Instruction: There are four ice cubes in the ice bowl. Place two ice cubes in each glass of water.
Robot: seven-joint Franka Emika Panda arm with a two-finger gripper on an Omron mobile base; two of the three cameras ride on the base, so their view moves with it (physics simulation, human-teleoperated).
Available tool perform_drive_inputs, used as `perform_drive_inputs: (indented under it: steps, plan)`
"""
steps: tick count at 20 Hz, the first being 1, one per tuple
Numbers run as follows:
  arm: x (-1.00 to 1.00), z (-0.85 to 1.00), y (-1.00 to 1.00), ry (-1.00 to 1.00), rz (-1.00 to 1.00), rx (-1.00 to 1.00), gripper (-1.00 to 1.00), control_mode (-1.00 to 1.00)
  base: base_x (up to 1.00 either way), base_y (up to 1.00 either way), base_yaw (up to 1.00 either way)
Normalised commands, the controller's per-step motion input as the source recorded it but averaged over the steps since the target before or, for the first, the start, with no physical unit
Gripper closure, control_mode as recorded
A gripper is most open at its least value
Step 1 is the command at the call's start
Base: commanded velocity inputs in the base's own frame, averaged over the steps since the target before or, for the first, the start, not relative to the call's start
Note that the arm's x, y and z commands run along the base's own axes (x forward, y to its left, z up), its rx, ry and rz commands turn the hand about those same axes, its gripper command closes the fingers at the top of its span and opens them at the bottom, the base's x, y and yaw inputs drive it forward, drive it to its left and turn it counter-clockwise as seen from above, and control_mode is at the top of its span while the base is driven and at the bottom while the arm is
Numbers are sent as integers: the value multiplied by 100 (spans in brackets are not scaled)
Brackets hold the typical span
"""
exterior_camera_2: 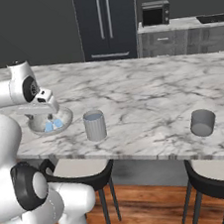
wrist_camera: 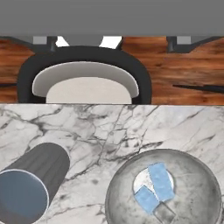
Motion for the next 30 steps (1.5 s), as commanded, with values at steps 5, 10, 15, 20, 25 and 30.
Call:
perform_drive_inputs:
  steps: [5, 10, 15, 20, 25, 30]
  plan:
    - [28, -39, 18, 11, 0, 0, -100, -100, 0, 0, 0]
    - [24, -32, 28, 4, 0, 0, -100, -100, 0, 0, 0]
    - [26, -25, 32, 0, 0, 0, -100, -100, 0, 0, 0]
    - [44, -41, 20, 0, 2, 0, -100, -100, 0, 0, 0]
    - [44, -29, 24, 0, 0, 0, -100, -100, 0, 0, 0]
    - [44, -27, 21, 0, 0, 0, -100, -100, 0, 0, 0]
